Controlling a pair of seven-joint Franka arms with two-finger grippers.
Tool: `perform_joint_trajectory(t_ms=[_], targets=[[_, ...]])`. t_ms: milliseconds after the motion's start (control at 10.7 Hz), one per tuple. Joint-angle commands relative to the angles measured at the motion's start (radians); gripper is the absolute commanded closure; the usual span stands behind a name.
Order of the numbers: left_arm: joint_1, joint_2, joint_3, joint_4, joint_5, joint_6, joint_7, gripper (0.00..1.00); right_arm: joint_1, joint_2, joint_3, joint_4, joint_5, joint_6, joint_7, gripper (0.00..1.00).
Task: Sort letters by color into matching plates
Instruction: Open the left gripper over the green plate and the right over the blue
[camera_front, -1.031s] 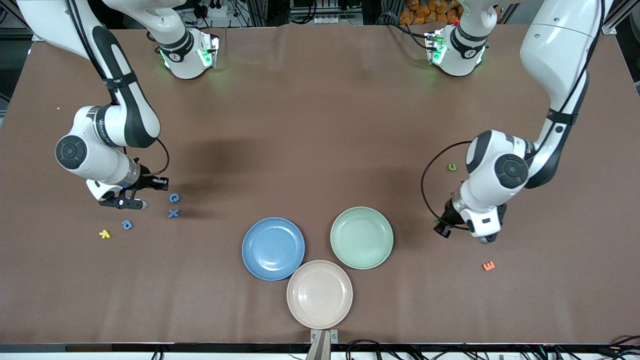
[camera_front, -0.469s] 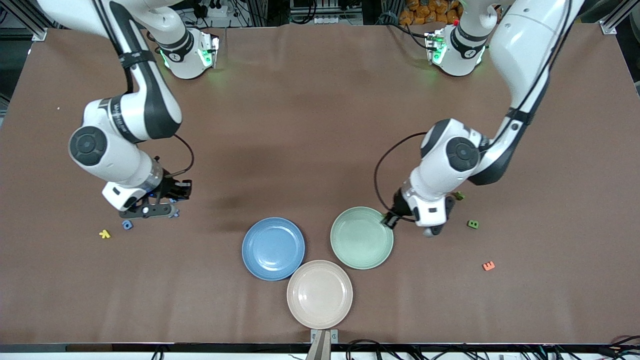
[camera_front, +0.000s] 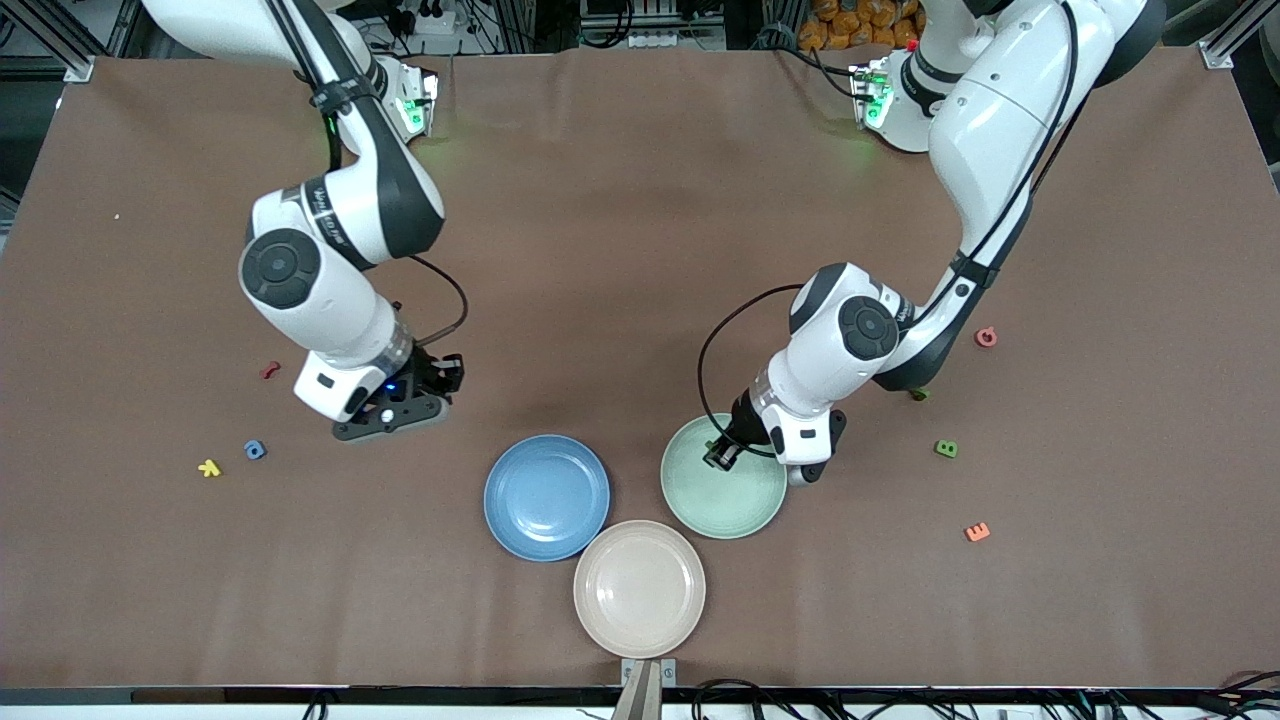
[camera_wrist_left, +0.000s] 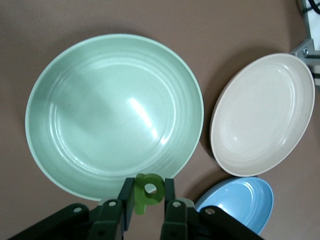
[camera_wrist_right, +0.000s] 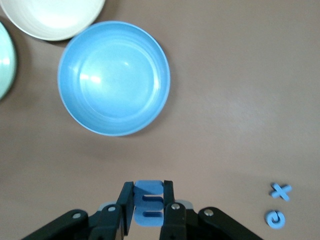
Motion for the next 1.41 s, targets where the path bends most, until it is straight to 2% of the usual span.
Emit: perform_joint_trajectory(t_ms=[0,94,375,562,1125,1312], targets=[[0.026,0.007,0.015,0.031,-0.008,0.010,0.039,0.03,0.049,0.142,-0.007,0.185,0.004,-0.011,-0.008,0.87],[0.017,0.002,0.016,0.031,0.006,0.010,0.070,0.00,0.063,0.178,-0.009,0.216,0.002,-0.007,-0.003,0.87],[0.018,-0.007,0.033,0.027,0.067,0.010,0.070,0.00,0.065,0.295,-0.009,0.308,0.001,0.024,-0.003,0.87],[0.035,-0.012,0.035,0.019,0.112,0.000,0.070,0.00,0.065,0.343,-0.009,0.321,0.002,0.100,-0.003,0.88],[0.101,-0.067,0.079,0.007,0.122,-0.303,0.072,0.00,0.066,0.458,-0.009,0.331,0.002,0.283,-0.006,0.89],[0.111,-0.110,0.102,-0.066,0.157,-0.333,0.079,0.00,0.076,0.476,-0.009,0.341,0.002,0.288,-0.003,0.88]])
